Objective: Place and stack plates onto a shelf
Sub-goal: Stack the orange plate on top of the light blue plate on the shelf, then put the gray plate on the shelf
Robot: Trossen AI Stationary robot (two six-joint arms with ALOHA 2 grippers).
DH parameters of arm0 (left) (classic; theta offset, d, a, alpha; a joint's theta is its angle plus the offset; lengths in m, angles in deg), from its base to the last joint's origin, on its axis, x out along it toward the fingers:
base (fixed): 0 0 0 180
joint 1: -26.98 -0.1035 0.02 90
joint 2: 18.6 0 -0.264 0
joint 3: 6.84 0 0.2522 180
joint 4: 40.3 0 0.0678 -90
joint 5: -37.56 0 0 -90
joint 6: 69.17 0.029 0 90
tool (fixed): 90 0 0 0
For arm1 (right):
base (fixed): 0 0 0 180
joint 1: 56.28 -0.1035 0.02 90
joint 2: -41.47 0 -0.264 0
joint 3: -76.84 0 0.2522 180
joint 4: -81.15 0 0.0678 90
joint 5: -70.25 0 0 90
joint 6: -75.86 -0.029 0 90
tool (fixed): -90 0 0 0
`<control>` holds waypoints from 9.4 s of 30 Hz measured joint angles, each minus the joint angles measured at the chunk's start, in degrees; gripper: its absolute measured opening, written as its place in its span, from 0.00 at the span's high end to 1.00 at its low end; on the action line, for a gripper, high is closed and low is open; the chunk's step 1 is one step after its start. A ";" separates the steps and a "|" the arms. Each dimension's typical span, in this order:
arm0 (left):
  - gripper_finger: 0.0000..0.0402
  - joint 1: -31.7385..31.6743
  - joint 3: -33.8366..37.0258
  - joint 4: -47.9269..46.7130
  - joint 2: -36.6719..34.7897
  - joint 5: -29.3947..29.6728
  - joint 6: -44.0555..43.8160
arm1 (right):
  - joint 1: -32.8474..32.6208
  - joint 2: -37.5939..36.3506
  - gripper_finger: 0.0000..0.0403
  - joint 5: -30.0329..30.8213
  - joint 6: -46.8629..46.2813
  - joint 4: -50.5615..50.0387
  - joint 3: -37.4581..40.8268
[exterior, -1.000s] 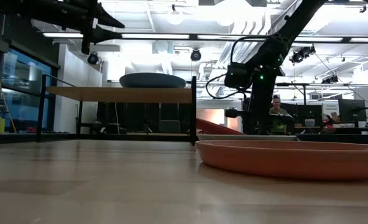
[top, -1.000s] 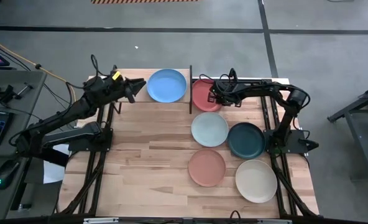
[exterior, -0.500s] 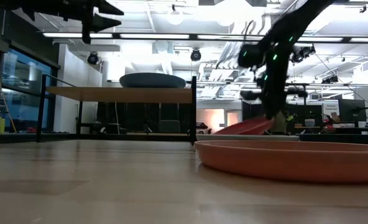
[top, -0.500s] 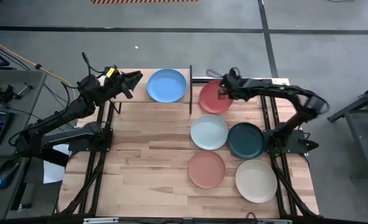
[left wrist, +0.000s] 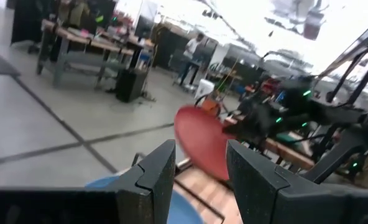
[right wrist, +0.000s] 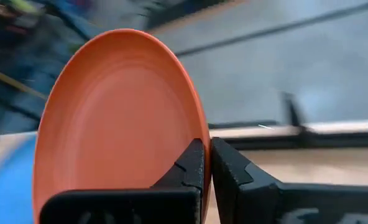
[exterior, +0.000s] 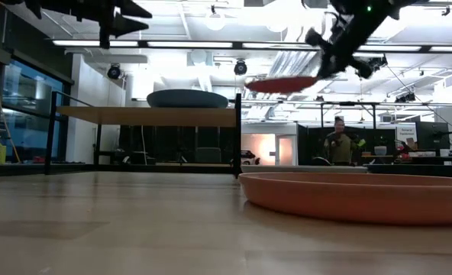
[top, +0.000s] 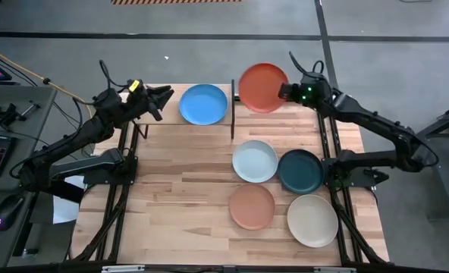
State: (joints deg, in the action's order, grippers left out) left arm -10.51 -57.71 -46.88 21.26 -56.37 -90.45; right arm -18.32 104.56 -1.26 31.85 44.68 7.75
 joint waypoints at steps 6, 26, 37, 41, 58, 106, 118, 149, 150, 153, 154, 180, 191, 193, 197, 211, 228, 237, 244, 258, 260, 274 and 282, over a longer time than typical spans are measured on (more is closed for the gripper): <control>0.67 0.00 0.00 -2.37 0.02 0.22 -0.58 | -3.72 1.56 1.00 -3.59 -2.60 11.05 -0.60; 0.67 -2.82 -15.05 -19.12 7.43 3.84 12.07 | -11.86 34.46 1.00 -11.71 2.76 1.79 -32.97; 0.67 -3.04 -15.58 -19.90 10.31 -0.35 11.91 | -11.78 43.94 1.00 -14.61 -2.31 -2.21 -39.65; 0.67 -2.99 -15.58 -19.88 10.43 -0.70 11.55 | -11.76 43.86 1.00 -13.06 -2.35 -2.63 -39.52; 0.67 -2.99 -15.58 -20.86 10.40 -0.25 13.75 | -10.68 41.16 0.53 -13.73 8.51 -5.23 -39.50; 1.00 -8.94 -39.21 -62.25 46.62 -1.13 41.19 | -15.63 12.43 1.00 2.48 17.32 -47.84 -39.45; 1.00 -9.37 -41.48 -64.58 45.99 3.71 40.98 | -15.84 12.43 1.00 2.48 17.46 -49.65 -39.43; 1.00 5.42 -15.40 -13.18 4.17 -7.28 5.35 | -20.69 6.77 0.72 -17.14 16.77 -12.62 7.82; 1.00 5.42 -15.41 -12.48 4.34 -7.25 5.10 | -19.65 8.31 0.68 -17.21 18.24 -12.30 7.82; 1.00 5.42 -15.41 -10.35 5.20 -7.23 3.89 | -16.84 12.94 0.55 -18.45 23.00 -9.16 7.82; 1.00 5.42 -15.41 -9.42 5.44 -7.25 3.67 | -16.11 14.52 0.52 -19.46 24.52 -8.16 7.82; 0.99 10.10 -15.41 -6.78 11.89 -7.28 7.95 | -14.34 30.12 0.96 -27.09 33.34 -6.64 7.69; 0.90 9.61 -15.43 -6.29 11.83 -3.41 13.86 | -11.75 19.38 1.00 -33.17 32.11 -11.92 7.80; 0.88 8.83 -15.43 -5.72 11.53 -3.38 13.94 | -11.57 16.10 1.00 -34.73 31.88 -13.86 7.80; 0.83 6.91 -15.50 -5.53 10.71 -3.32 13.65 | -11.92 9.29 1.00 -38.76 30.89 -16.12 7.82; 0.54 3.39 -18.49 -10.63 9.62 -4.52 11.38 | -25.08 4.34 1.00 -33.54 22.42 -15.68 -9.16; 0.46 3.39 -36.25 -23.54 9.57 -3.55 23.17 | -16.20 28.72 1.00 -15.96 19.73 -11.69 -45.68; 0.46 3.39 -36.52 -28.43 9.62 -3.26 26.61 | -10.57 44.53 1.00 -23.05 8.57 -10.29 -57.39; 0.46 3.39 -36.52 -32.45 9.62 4.80 27.22 | -12.63 54.64 1.00 -23.21 -2.01 1.49 -60.43; 0.46 1.61 -36.50 -62.47 12.43 35.84 6.35 | -12.93 59.36 1.00 -22.44 -5.95 6.82 -60.94; 0.46 0.34 -36.50 -63.72 13.58 35.75 3.26 | -12.63 59.36 1.00 -22.85 -5.95 6.61 -60.94; 0.46 -6.55 -36.48 -62.47 21.23 22.27 -3.69 | -12.48 59.36 1.00 -25.02 -3.66 5.10 -60.94; 0.50 -6.80 -36.48 -62.56 21.35 21.48 -4.20 | -12.46 59.36 1.00 -26.92 -3.52 5.34 -60.92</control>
State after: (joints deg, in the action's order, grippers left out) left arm -17.31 -94.19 -109.44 42.61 -34.88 -94.65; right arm -30.79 163.92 -28.17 28.33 50.02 -53.17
